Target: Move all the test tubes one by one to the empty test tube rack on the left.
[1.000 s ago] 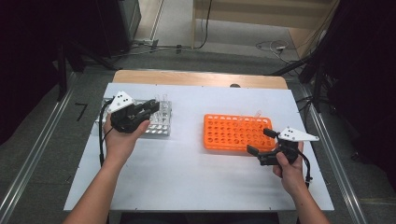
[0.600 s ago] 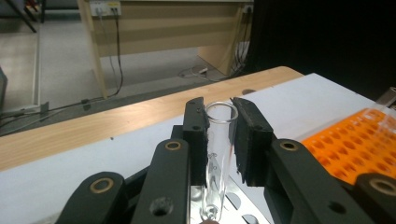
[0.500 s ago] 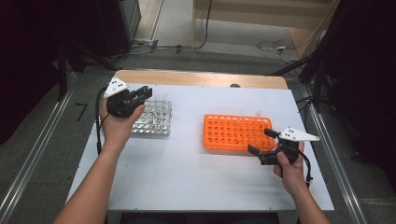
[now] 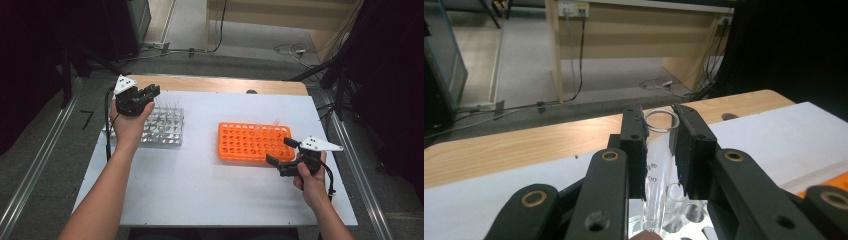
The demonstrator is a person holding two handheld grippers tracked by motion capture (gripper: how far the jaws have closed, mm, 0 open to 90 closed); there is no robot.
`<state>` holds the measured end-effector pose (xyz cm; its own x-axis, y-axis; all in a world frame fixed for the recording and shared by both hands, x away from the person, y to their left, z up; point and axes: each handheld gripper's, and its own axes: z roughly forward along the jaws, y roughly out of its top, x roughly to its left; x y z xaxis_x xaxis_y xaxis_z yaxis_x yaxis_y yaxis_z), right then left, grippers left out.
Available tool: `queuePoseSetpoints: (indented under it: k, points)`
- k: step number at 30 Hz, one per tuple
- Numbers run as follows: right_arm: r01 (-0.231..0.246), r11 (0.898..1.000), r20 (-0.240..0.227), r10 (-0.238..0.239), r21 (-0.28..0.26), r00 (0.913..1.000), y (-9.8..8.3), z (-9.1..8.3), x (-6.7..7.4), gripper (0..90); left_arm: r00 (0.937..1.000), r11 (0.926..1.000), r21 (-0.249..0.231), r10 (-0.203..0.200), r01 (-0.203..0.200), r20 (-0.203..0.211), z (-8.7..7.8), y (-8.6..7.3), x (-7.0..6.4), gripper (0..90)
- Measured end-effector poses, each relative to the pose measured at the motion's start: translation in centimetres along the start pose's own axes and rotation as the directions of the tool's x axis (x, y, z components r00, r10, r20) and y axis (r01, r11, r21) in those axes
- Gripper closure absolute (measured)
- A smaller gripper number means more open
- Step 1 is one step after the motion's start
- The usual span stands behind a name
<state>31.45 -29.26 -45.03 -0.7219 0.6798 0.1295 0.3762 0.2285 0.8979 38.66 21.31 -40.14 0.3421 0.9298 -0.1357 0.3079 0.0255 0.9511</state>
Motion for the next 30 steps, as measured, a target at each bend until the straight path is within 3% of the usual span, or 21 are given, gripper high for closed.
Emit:
queuePoseSetpoints:
  k: [13, 30]
  points:
    - [0.004, 1.0, 0.0, -0.004, 0.001, 1.0, 0.0, 0.0, 0.0, 0.0, 0.9999, 0.9985, 0.054, 0.007, -0.006, -0.014, 1.4, -0.9, -0.1, 76.8]
    - [0.004, 1.0, 0.0, -0.004, 0.005, 1.0, -0.1, 0.1, 0.2, 0.0, 0.9997, 0.9962, 0.087, 0.005, -0.003, -0.023, 2.0, -2.5, -0.2, 76.8]
